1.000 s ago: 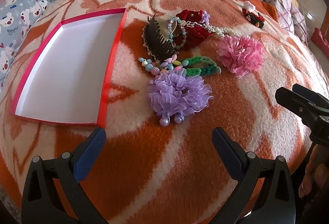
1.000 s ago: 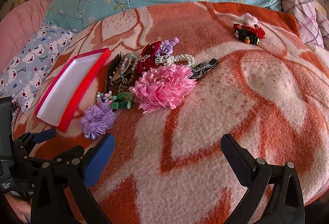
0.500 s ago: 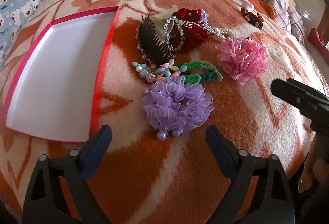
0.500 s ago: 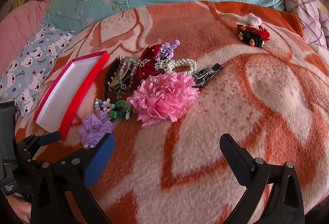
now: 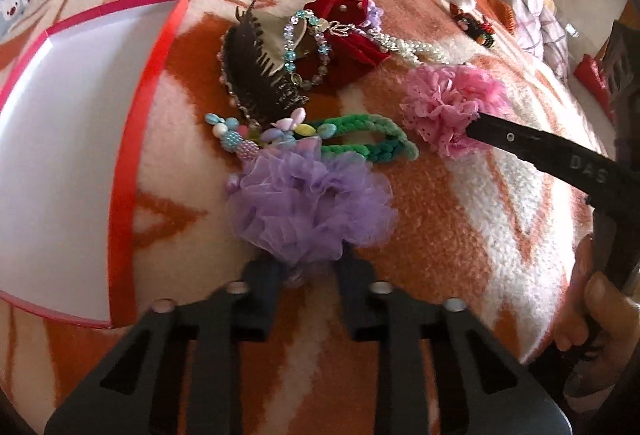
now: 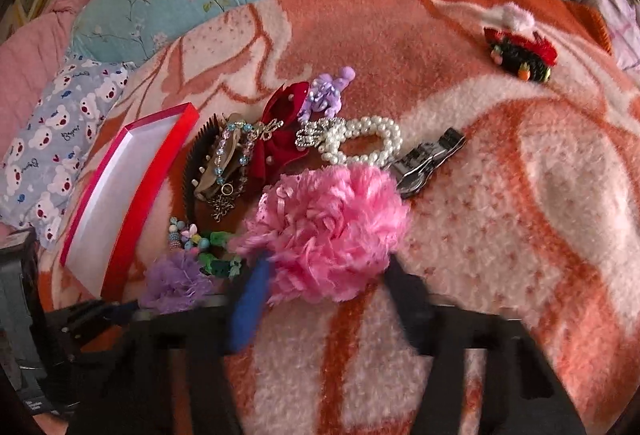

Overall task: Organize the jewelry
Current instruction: 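Grasp the purple fabric flower with the left tool while the right tool grasps the pink flower, then carry both flowers into the red-rimmed white box and open both tools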

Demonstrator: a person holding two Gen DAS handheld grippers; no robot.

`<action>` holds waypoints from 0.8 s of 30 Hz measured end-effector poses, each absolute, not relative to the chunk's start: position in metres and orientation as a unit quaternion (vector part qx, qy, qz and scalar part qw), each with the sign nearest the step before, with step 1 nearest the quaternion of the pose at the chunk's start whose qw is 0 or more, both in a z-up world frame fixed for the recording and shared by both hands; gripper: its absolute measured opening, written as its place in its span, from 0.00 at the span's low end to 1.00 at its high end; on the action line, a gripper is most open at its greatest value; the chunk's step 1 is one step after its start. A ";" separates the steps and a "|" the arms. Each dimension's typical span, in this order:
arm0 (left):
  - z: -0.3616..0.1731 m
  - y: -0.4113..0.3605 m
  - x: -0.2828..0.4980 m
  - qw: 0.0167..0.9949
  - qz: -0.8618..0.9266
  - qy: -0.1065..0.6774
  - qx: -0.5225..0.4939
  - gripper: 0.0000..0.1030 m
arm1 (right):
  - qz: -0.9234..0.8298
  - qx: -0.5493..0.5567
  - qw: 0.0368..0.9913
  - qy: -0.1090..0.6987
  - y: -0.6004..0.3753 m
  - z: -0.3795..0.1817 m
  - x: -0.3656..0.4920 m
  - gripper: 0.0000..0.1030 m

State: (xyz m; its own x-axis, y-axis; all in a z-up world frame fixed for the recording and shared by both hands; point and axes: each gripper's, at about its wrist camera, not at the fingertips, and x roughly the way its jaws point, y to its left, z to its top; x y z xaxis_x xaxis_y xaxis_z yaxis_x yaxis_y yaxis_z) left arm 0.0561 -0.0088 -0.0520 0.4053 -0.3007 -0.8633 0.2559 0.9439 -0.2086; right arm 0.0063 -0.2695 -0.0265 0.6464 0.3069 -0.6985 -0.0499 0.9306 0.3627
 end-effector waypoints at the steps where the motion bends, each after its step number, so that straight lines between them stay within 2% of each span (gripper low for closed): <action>1: -0.051 -0.008 0.055 0.838 -0.169 0.519 -0.026 0.09 | 0.100 0.156 0.896 0.405 -0.269 -0.025 0.004 0.19; 4: -0.041 -0.003 0.050 0.843 -0.178 0.507 -0.037 0.09 | 0.103 0.154 0.902 0.391 -0.270 -0.018 -0.003 0.05; 14: 0.000 0.025 0.035 0.871 -0.172 0.458 -0.039 0.09 | 0.142 0.155 0.911 0.354 -0.255 0.012 -0.021 0.04; 24: 0.013 0.084 0.026 0.888 -0.115 0.441 -0.057 0.09 | 0.216 0.145 0.909 0.327 -0.205 0.043 -0.024 0.03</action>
State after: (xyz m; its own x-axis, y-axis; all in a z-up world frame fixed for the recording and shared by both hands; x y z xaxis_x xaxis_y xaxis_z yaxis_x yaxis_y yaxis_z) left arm 0.0261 0.0841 0.0130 0.5841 -0.2549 -0.7707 0.1551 0.9670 -0.2022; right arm -0.0236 -0.2049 0.0427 0.6927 0.4878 -0.5313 -0.2987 0.8645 0.4043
